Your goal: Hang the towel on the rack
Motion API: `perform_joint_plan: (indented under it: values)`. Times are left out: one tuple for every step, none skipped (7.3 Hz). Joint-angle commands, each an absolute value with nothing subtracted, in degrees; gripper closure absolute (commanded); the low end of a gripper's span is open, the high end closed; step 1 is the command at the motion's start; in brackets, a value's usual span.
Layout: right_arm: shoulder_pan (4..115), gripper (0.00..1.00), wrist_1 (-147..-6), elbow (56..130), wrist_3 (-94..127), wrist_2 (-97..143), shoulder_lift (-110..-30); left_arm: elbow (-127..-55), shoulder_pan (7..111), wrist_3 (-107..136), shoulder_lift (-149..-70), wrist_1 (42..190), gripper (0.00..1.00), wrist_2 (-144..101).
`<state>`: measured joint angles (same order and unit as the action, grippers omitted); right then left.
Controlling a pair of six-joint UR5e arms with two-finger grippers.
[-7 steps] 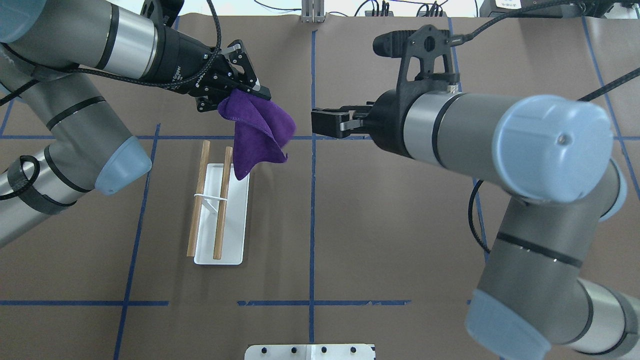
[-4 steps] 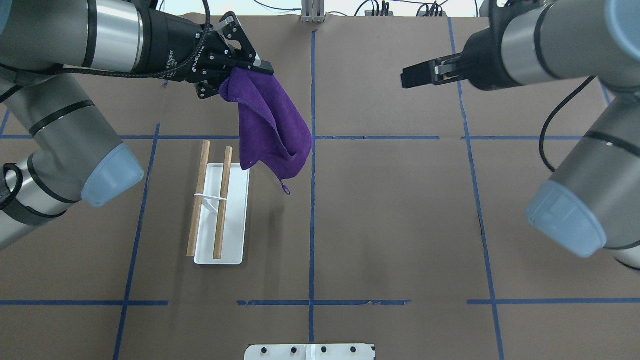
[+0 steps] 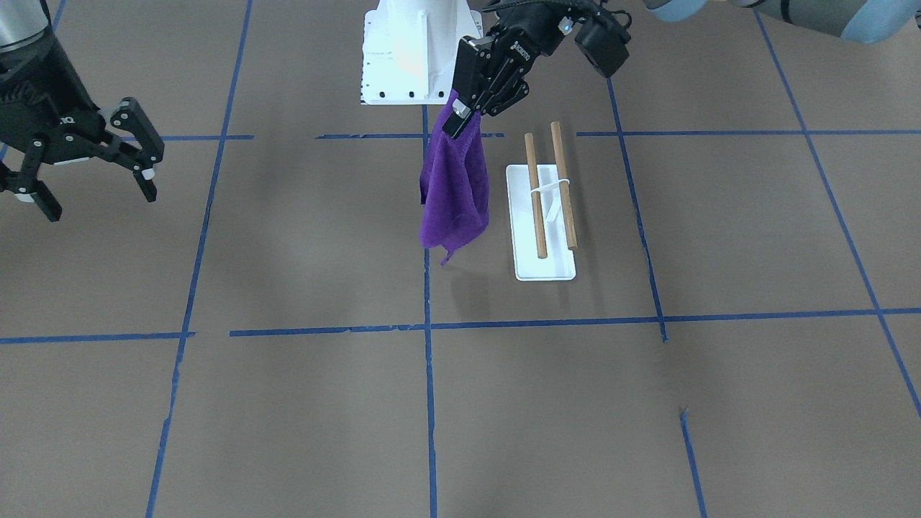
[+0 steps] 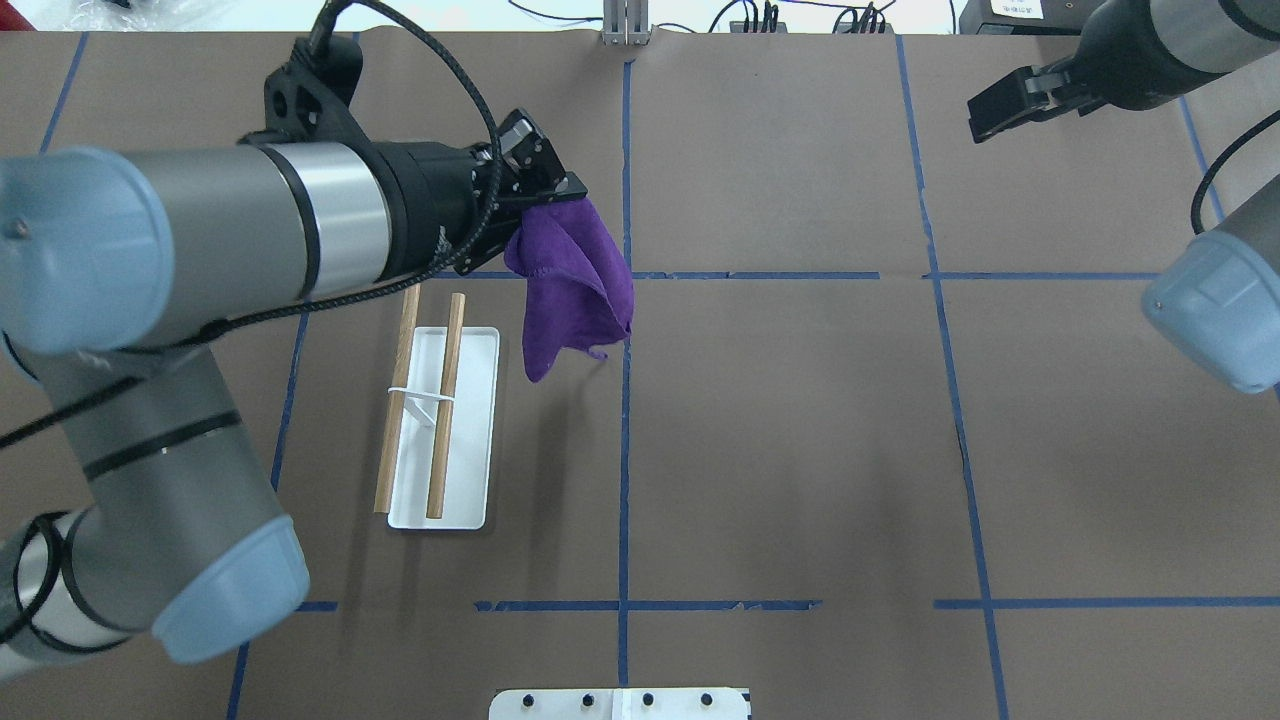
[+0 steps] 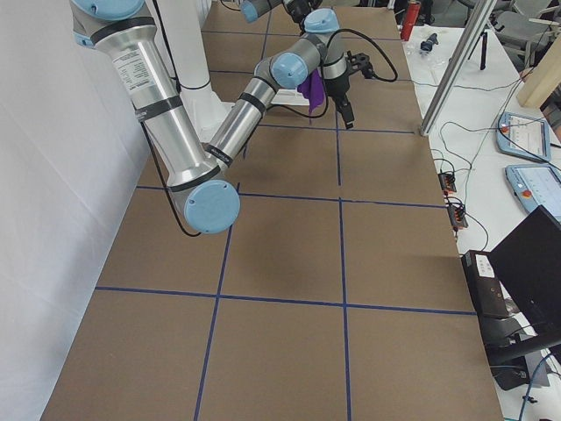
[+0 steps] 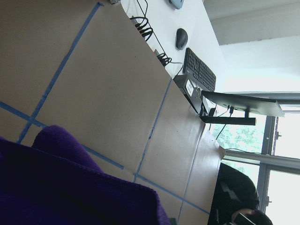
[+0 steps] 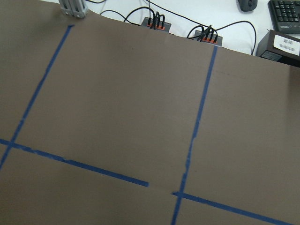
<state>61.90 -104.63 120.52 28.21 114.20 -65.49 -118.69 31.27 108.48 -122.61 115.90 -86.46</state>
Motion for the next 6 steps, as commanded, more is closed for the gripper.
perform_joint_plan:
  values:
    - [69.66, 0.0, -114.56, 119.36, 6.79, 114.26, -69.85, -123.37, 24.89, 104.0, -122.61, 102.55, 1.0, -75.27]
    - [73.87, 0.0, -117.13, 117.44, -2.8, 114.69, -71.79, -126.36, 24.18, 101.19, -122.43, 96.56, 1.0, -72.36]
    - [79.14, 0.0, -117.24, 114.29, -12.04, 117.13, -74.68, -128.74, 23.91, 100.55, -121.04, 91.54, 1.0, -70.51]
    - [83.1, 0.0, -116.64, 111.65, -19.44, 119.59, -78.1, -129.8, 23.38, 100.55, -118.68, 87.84, 1.0, -68.75]
    - [84.71, 0.0, -116.63, 110.23, -20.73, 120.58, -78.66, -129.81, 23.47, 100.55, -115.87, 87.37, 1.0, -68.47]
    - [84.81, 0.0, -116.63, 109.87, -20.57, 121.28, -78.92, -130.6, 23.81, 100.55, -112.62, 87.28, 1.0, -68.21]
